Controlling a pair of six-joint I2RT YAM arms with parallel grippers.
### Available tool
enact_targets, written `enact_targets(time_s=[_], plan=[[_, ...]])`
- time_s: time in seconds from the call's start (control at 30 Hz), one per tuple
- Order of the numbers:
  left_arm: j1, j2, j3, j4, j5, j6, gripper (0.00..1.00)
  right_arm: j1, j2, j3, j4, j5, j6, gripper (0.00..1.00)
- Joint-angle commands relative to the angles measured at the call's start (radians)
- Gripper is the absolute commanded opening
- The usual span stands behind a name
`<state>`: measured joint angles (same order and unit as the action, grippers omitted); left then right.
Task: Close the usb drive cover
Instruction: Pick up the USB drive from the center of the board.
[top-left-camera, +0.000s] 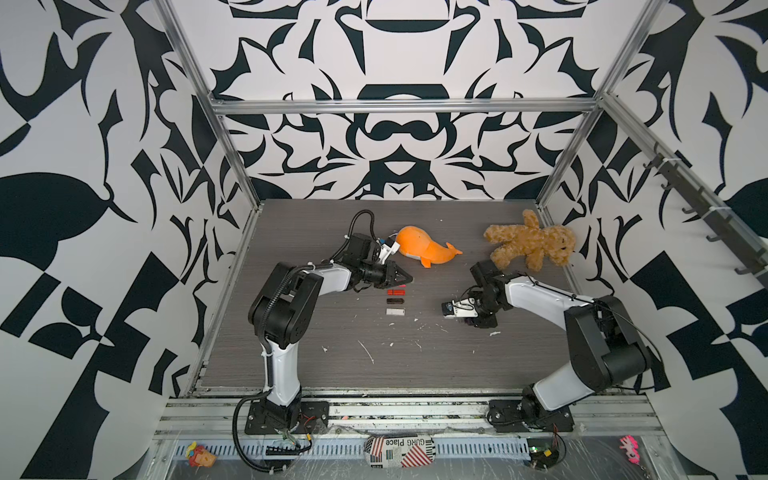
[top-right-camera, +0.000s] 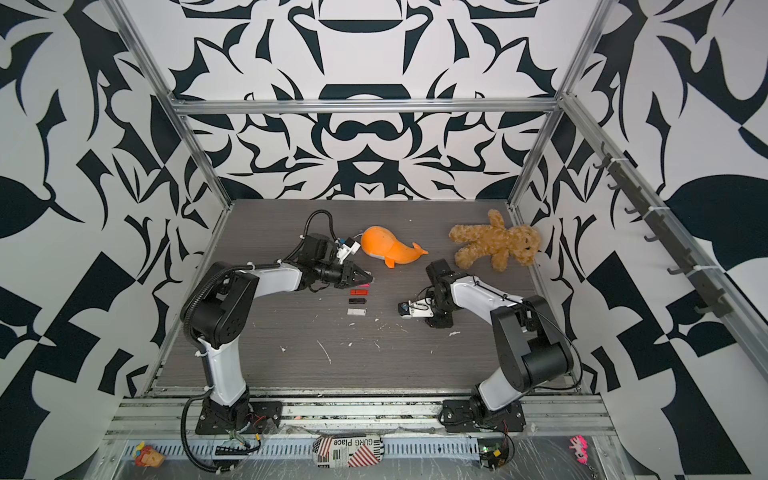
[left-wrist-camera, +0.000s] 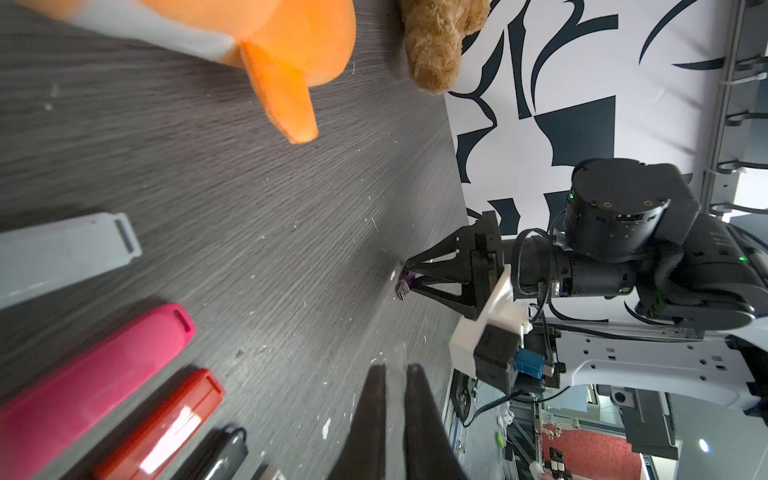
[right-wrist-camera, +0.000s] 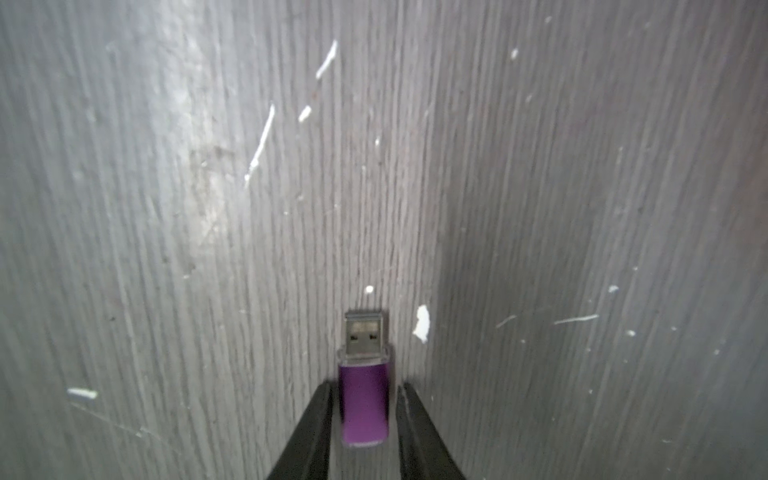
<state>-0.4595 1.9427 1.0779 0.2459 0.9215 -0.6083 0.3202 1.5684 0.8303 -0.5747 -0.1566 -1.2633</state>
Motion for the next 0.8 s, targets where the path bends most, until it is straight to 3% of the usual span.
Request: enact_targets(time_s=[0.0, 0.37, 0.6, 0.77], plan=[[0.012, -0.002, 0.007, -0.018, 0.018, 0.012, 0.07, -0.006, 0.042, 0.009, -0.029, -0.018, 0.028, 0.23], [0.013, -0.008, 0.004, -0.019, 0.014, 0.015, 0.07, -0.006, 0.015, 0.012, -0.009, -0.061, 0.092, 0.14], [0.013, -0.025, -0.013, -0.013, -0.003, 0.008, 0.07, -0.007, -0.063, 0.005, 0.036, -0.149, 0.190, 0.13], [0.013, -0.039, -0.035, 0.018, -0.018, -0.013, 0.07, -0.003, -0.107, -0.004, 0.168, -0.222, 0.327, 0.13]])
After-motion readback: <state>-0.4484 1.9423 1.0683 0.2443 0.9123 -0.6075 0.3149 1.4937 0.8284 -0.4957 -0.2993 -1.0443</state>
